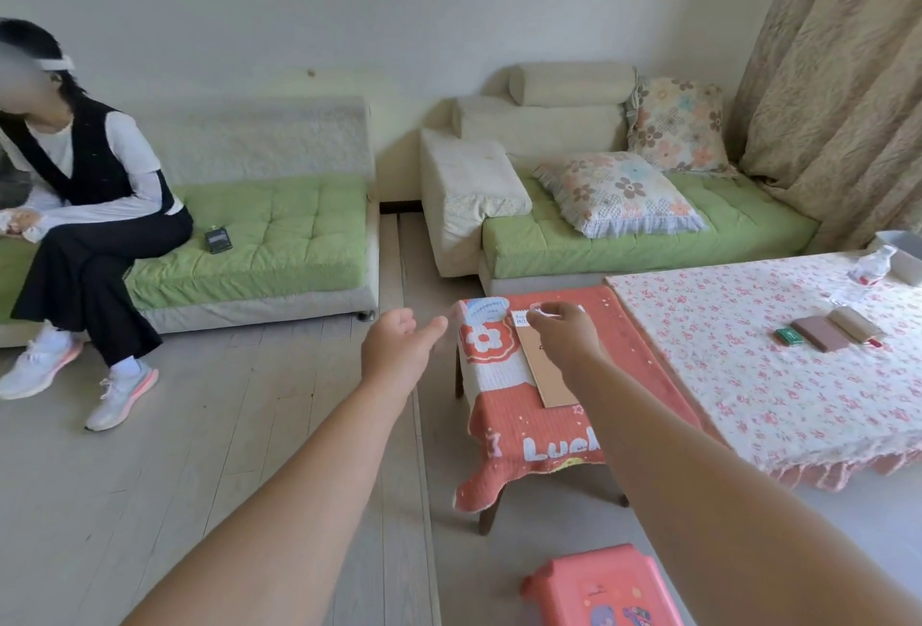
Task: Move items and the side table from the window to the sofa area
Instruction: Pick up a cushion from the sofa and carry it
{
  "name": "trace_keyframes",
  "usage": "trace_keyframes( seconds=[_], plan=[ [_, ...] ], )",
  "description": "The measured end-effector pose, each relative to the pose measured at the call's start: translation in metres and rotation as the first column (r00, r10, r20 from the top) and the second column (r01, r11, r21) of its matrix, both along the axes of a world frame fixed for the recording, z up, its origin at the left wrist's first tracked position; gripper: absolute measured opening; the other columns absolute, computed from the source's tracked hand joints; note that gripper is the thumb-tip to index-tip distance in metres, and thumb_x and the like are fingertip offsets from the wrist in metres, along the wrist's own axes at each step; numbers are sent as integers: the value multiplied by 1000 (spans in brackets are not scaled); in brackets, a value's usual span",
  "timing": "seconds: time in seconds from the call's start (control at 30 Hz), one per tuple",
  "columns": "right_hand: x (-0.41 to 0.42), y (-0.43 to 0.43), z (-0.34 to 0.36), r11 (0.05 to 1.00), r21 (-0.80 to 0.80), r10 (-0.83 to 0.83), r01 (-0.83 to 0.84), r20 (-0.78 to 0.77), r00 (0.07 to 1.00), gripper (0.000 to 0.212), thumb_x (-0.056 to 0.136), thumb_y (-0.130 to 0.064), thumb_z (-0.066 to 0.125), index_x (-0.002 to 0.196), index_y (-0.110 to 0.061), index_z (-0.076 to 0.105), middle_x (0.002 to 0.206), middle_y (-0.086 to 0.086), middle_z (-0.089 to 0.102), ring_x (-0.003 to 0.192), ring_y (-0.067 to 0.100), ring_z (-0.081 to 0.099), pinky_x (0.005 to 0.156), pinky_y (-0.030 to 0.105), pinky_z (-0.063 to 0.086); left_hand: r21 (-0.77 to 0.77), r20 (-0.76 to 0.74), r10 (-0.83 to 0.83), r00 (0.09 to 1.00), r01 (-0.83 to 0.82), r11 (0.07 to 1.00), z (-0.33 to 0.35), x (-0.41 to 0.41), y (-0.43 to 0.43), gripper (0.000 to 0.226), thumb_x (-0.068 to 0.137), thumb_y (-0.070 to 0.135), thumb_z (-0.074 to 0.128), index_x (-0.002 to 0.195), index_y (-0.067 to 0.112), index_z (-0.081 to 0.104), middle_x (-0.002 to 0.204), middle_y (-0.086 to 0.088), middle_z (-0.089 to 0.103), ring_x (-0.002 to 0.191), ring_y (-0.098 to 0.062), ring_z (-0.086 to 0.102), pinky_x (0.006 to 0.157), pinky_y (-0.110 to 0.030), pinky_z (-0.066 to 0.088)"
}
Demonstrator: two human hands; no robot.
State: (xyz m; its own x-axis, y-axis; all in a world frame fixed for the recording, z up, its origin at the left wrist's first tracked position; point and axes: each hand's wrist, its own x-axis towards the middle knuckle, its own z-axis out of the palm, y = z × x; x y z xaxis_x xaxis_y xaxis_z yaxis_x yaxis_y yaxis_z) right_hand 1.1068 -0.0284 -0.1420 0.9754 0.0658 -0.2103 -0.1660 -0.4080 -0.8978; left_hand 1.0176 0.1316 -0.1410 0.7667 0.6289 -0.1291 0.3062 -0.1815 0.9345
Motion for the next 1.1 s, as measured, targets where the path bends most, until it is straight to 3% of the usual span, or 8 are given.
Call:
trace_keyframes(
  seconds=[0.03,0.17,0.23,0.47,0.63,0.83,0.97,1.1],
  plan=[
    [6,10,0,1000,-9,-1,1,5,1000,38,92,-23,53,128,-11,52,81,-4,58,64,10,50,60,25,42,-11,-3,-2,1000,1,1000,-3,6,11,59,84,31,66,133,4,48,136,-11,54,124,-23,52,100,-31,38],
    [36,50,-7,999,-36,11,-11,14,1000,43,92,-24,54,132,-9,48,128,7,57,77,11,52,76,28,41,-36,-16,12,1000,-13,999,-14,36,51,58,84,32,66,133,4,48,136,-11,55,123,-23,53,101,-32,39],
    [60,71,-10,1000,-25,11,-11,19,1000,45,92,-23,54,134,-8,48,130,8,56,76,11,54,75,28,42,-31,-21,5,1000,-6,999,-15,59,70,58,84,32,66,133,5,48,135,-10,55,123,-23,53,101,-33,39],
    [159,151,-3,998,-35,47,-46,20,999,46,91,-26,54,133,-10,48,132,8,54,115,24,54,95,35,44,-7,-3,12,1000,-12,1000,-6,161,146,60,84,31,66,133,3,47,135,-11,56,123,-24,53,103,-34,40],
    [229,185,11,999,-34,20,-19,23,1000,45,90,-27,54,132,-11,48,131,7,55,105,21,55,97,39,46,-4,24,-35,999,35,999,15,236,185,57,85,29,65,134,5,46,136,-10,54,123,-22,52,93,-25,37],
    [288,208,4,998,-43,-47,46,-11,999,45,91,-26,53,133,-10,48,130,7,56,106,23,57,89,34,46,-21,10,-95,995,95,995,8,308,216,56,85,29,66,133,6,48,134,-10,55,122,-22,53,94,-24,36],
    [338,232,-5,989,-85,-121,120,-14,993,45,91,-25,53,133,-9,48,128,10,57,114,26,55,96,36,43,-33,14,-164,986,164,986,-4,365,245,57,84,28,66,133,6,47,135,-10,55,122,-22,53,93,-24,38],
    [391,265,-6,979,-74,-191,189,-22,981,45,92,-25,53,133,-10,47,117,11,60,87,18,52,79,29,41,-29,18,-246,969,247,969,-5,427,286,58,85,27,66,135,6,46,136,-9,53,122,-21,53,90,-24,37]
  ],
)
